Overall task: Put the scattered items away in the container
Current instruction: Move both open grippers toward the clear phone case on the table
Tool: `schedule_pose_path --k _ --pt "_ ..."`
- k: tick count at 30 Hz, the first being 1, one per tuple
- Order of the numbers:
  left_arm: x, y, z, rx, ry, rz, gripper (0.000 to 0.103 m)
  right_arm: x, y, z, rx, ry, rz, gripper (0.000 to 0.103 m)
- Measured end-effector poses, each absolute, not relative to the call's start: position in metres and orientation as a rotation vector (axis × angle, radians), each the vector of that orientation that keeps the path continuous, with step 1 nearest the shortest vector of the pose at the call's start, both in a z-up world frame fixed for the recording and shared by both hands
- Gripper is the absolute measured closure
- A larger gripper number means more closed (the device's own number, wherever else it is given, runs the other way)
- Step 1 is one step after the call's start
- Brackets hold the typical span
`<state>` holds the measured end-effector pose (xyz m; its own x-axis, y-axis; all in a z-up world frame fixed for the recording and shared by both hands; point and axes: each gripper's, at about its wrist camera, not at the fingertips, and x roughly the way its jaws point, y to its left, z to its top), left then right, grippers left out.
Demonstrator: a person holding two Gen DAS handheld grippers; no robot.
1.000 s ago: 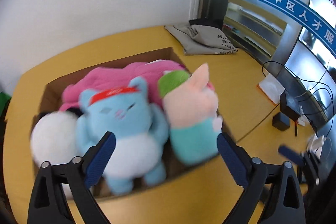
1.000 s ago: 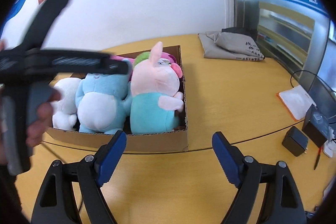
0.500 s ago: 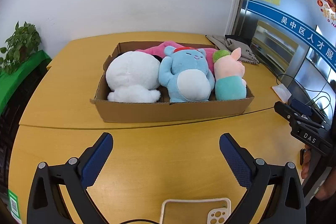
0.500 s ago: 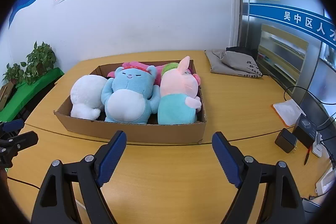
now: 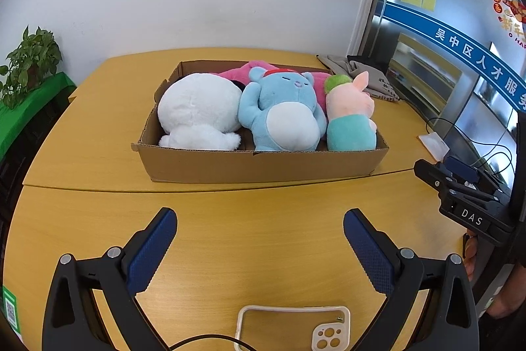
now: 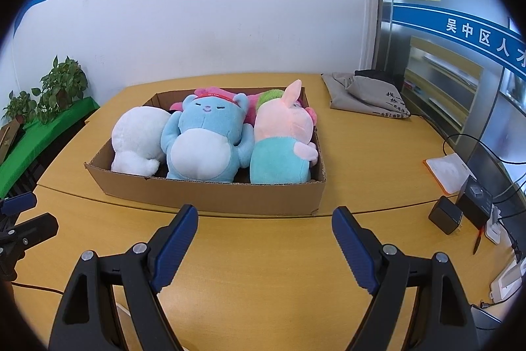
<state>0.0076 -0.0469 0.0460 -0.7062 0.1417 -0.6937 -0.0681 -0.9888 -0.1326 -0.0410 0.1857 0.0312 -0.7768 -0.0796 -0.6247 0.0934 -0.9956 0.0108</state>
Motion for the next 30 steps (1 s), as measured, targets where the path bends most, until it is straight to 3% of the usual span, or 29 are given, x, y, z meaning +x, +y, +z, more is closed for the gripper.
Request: schedule_pose_path --k 21,30 --pt "0.024 -0.047 0.020 -1.262 -0.142 2.697 0.000 -0.020 0.190 0.021 1.062 -0.006 -2.854 0.019" --pt "0.058 -0.062 -0.058 -1.530 -0.161 2.546 0.005 0.038 0.178 -0.073 1.417 -0.077 -2.614 0.019"
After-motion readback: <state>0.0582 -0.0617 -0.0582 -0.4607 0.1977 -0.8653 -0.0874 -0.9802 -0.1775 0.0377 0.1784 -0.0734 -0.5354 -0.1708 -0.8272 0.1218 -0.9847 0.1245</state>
